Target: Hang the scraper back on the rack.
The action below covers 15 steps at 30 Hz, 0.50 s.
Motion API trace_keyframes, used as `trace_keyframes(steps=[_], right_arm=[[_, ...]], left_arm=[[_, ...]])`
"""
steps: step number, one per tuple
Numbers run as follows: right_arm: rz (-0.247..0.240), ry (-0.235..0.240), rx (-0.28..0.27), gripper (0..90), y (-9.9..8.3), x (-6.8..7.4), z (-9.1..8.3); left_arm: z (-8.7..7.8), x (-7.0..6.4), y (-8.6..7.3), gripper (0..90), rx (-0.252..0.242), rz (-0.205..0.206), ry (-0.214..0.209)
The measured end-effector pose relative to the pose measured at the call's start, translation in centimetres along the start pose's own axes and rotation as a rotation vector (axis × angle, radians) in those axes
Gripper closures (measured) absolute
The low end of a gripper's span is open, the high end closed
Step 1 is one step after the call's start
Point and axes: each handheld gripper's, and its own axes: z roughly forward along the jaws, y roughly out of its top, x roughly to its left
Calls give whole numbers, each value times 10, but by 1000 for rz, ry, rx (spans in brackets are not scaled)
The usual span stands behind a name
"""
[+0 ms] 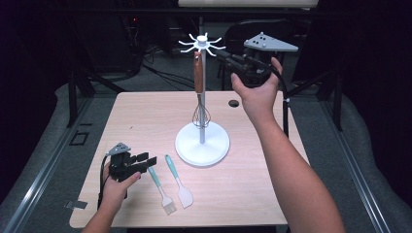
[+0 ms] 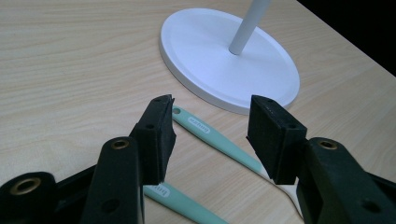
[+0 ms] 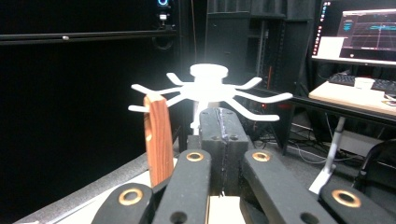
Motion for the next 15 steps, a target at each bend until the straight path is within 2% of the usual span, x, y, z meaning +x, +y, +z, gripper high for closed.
trace_keyframes(steps=[15], right_arm=[[-18, 29, -6, 900, 2, 16, 5]], left_arm=[[0, 1, 0, 507, 0, -3, 2]])
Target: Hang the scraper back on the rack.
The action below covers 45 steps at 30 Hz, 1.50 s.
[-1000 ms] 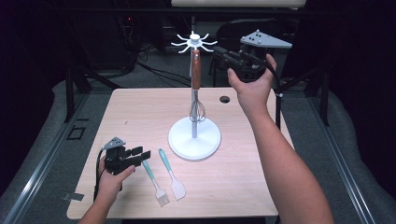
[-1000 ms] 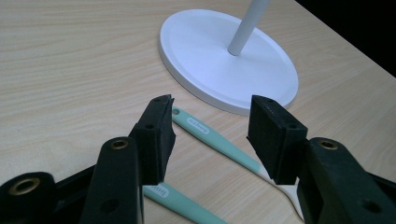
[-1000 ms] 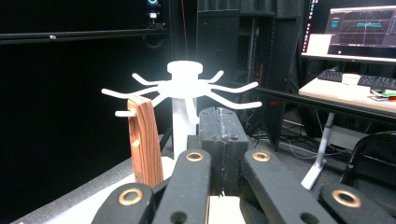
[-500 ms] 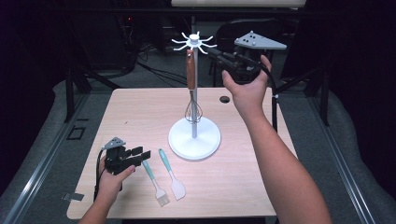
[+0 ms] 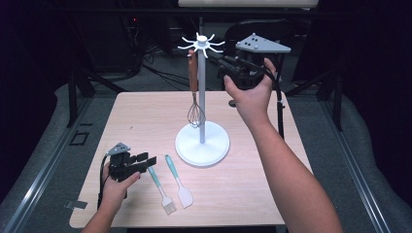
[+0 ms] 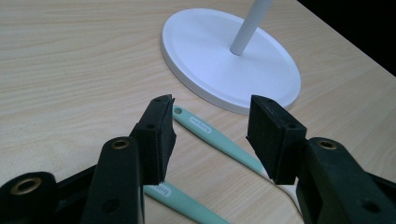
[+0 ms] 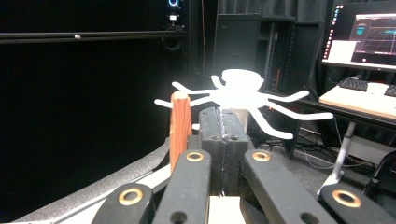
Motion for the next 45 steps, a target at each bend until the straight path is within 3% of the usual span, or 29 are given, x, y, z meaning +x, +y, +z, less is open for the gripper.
trace_keyframes(steps=[8, 18, 27, 37, 40, 42, 45], right_arm=[[-14, 12, 2, 900, 2, 7, 3], [-18, 0, 2, 900, -2, 3, -5], [-15, -1, 48, 900, -27, -4, -11], [33, 13, 187, 900, -81, -12, -11], [47, 22, 280, 876, -109, -12, -11], [59, 23, 294, 868, -114, -12, -10], [75, 17, 383, 864, -141, -14, -13]], left_arm=[[1, 1, 0, 508, 5, -1, 4], [1, 1, -1, 508, 2, -1, 4], [0, 2, 0, 508, -6, -8, 9], [-1, 2, 0, 507, 4, -6, 4], [-1, 2, 0, 507, -8, -12, 7], [-1, 2, 0, 507, -7, -13, 8], [-2, 3, 0, 507, -6, -11, 2]])
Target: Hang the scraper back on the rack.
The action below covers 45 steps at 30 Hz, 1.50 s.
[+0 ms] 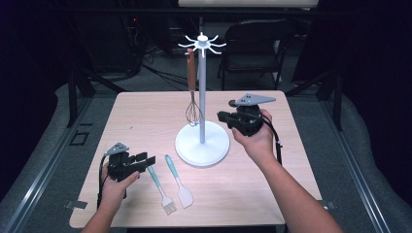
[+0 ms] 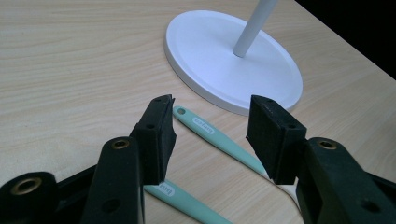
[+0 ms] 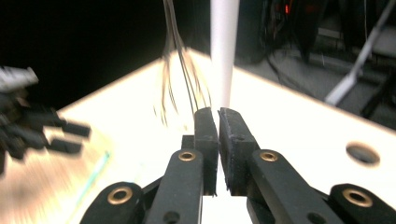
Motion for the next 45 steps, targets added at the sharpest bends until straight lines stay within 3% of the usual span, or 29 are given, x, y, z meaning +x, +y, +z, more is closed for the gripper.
trace_keyframes(steps=[4, 6, 8, 13, 18, 24, 27, 35, 41, 43, 45], right_arm=[[17, 1, 65, 856, -22, -3, 4], [30, -1, 122, 843, -45, -4, 9], [37, 0, 138, 834, -53, -4, 10], [76, 13, 225, 719, -92, -5, 11], [94, 18, 255, 651, -113, -7, 9], [100, -9, 272, 611, -146, -3, 10], [120, -10, 257, 605, -154, -1, 7], [110, -24, 256, 586, -155, 5, 7], [119, -11, 287, 603, -153, 12, 16], [142, 13, 294, 607, -151, 17, 21], [126, 20, 298, 607, -149, 22, 27]], left_arm=[[0, 0, 0, 507, 0, 0, 2], [-1, 1, 0, 507, 5, -1, 4], [-1, 1, 0, 507, 5, 0, 3], [0, 0, -1, 507, 2, -4, 6], [1, 0, -1, 507, 3, -1, 7], [2, 0, -2, 507, 6, 6, 9], [3, -1, -2, 505, 16, 10, 13], [3, -1, -2, 504, 8, 9, 16], [3, 0, -3, 502, 7, 3, 16], [3, 1, -3, 501, 4, 1, 19], [3, 1, -2, 500, 7, 0, 17]])
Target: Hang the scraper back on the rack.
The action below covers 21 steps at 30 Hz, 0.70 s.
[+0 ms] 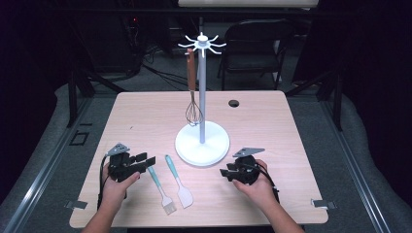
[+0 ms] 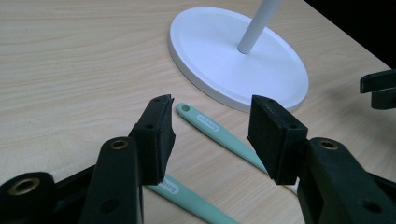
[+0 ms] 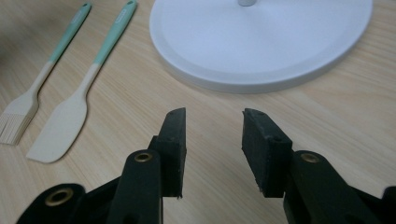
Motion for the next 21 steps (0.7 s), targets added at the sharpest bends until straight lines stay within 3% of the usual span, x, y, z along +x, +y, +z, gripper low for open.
trace_keyframes(steps=[6, 10, 11, 21], right_arm=[[-41, 18, 17, 613, 11, 21, 20], [-58, 54, 29, 622, 17, 39, 38], [-68, 72, 43, 624, 19, 49, 48], [-99, 123, 83, 626, 35, 80, 79]], left_arm=[[1, 0, 0, 500, -2, 2, -2], [0, 1, 0, 500, 2, 0, -2], [0, 1, 0, 500, 2, -1, -1], [-2, 1, -3, 500, 1, -1, 5]])
